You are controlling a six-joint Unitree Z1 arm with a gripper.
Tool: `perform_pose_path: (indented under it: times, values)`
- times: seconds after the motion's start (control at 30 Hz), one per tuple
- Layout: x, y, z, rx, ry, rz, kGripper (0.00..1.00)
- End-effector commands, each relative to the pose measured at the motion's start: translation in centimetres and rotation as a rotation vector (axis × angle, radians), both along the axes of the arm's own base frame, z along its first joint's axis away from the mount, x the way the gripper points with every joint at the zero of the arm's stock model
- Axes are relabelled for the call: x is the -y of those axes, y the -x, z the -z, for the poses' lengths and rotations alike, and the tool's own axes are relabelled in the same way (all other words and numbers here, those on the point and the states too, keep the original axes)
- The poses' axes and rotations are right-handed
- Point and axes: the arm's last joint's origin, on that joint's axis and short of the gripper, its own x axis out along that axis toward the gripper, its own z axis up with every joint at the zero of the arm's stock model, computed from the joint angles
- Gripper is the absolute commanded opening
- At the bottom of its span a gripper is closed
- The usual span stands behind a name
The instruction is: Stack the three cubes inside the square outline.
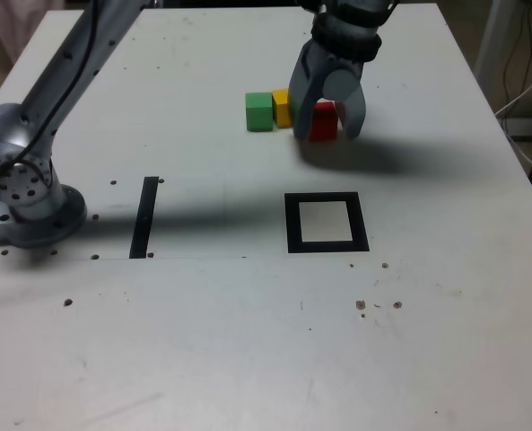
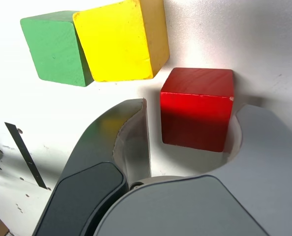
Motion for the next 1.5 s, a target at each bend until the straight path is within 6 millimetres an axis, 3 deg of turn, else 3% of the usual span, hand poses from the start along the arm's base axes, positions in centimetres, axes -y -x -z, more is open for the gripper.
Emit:
perform_pose_path:
  times: [0.0, 0.73, 1.0, 1.47]
  values:
    - [-0.1, 0.0, 0.0, -0.005, 0.0, -0.001, 0.34]
    - [1.0, 0.2, -1.1, 0.005, -0.013, 0.024, 0.34]
    - [4.8, 1.0, -3.7, 0.023, -0.015, 0.077, 0.34]
    - [15.4, 3.3, -4.7, 0.017, 0.001, 0.166, 0.34]
